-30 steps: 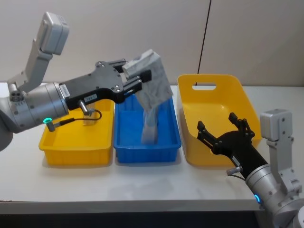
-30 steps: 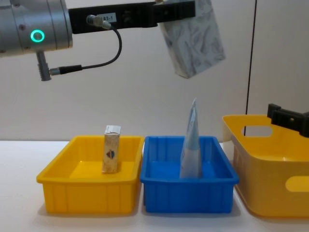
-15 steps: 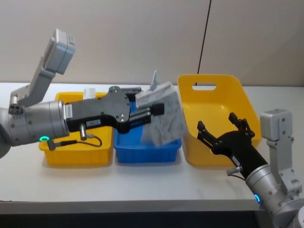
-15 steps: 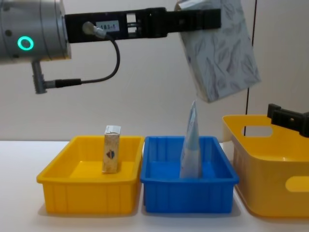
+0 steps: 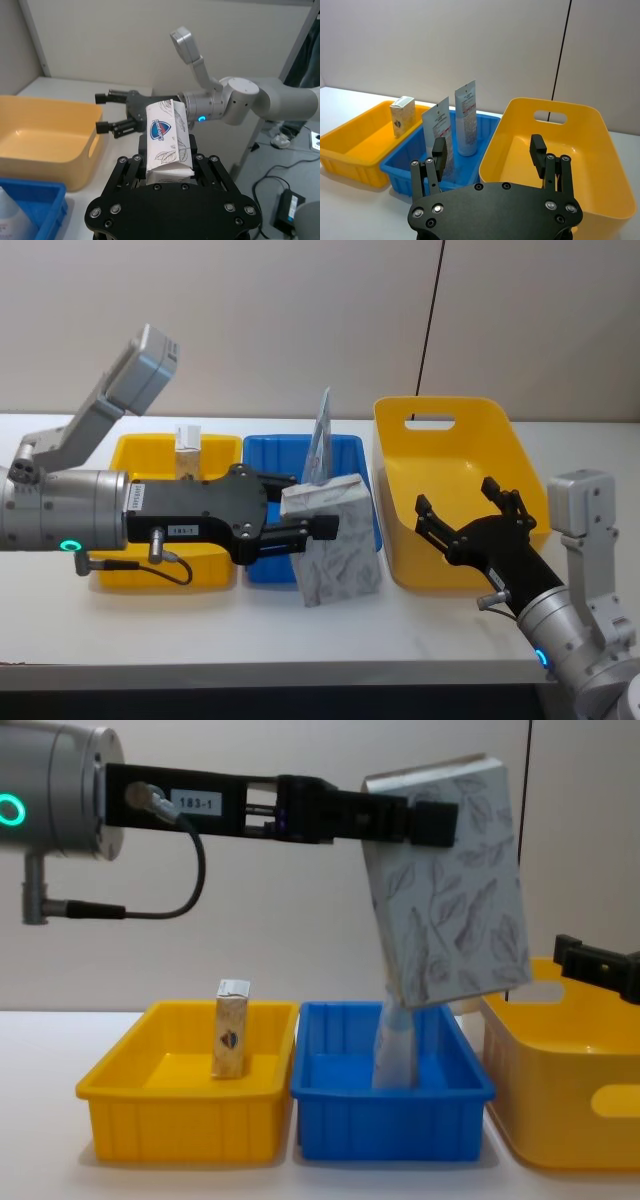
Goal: Bimanual collaborative sorting of washing and personal care products
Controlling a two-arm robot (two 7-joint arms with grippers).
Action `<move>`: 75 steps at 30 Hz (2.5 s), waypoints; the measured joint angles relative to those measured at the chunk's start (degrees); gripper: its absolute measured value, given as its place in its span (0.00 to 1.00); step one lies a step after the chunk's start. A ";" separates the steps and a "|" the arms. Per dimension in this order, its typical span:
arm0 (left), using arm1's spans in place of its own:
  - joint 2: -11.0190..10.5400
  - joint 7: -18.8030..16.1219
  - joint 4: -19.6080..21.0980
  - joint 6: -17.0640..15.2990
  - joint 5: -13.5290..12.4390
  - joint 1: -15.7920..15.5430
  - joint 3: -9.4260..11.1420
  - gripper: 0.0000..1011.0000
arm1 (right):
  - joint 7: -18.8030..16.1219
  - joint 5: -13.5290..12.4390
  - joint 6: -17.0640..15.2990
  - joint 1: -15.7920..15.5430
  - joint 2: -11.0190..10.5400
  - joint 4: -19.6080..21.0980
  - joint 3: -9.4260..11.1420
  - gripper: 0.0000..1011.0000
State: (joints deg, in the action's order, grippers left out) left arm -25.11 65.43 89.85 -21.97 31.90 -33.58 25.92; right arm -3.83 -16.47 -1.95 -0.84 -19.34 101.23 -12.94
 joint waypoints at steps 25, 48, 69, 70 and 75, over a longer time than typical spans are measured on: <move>-1.79 -0.68 -2.18 -3.92 -1.53 -4.08 2.33 0.36 | 0.00 0.00 0.00 0.00 0.00 0.00 0.00 0.99; -1.87 -1.07 -2.83 -4.19 -1.81 -4.83 2.71 0.36 | -11.34 -7.02 -0.74 2.47 -3.34 -1.38 1.45 0.99; -1.87 -1.13 -2.93 -4.22 -1.85 -4.94 2.78 0.36 | -32.44 -18.04 -4.96 13.12 -9.16 -11.71 0.13 0.99; -1.87 -1.13 -2.93 -4.22 -1.85 -4.95 2.78 0.36 | -33.25 -18.32 -5.12 13.61 -9.32 -12.41 -0.04 0.99; -1.87 -1.13 -2.93 -4.22 -1.85 -4.96 2.78 0.36 | -39.11 -19.97 -6.20 17.04 -10.34 -16.23 -1.38 0.99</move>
State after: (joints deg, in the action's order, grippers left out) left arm -26.98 64.31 86.92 -26.19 30.05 -38.54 28.70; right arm -42.94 -36.44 -8.15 16.20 -29.67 85.00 -14.32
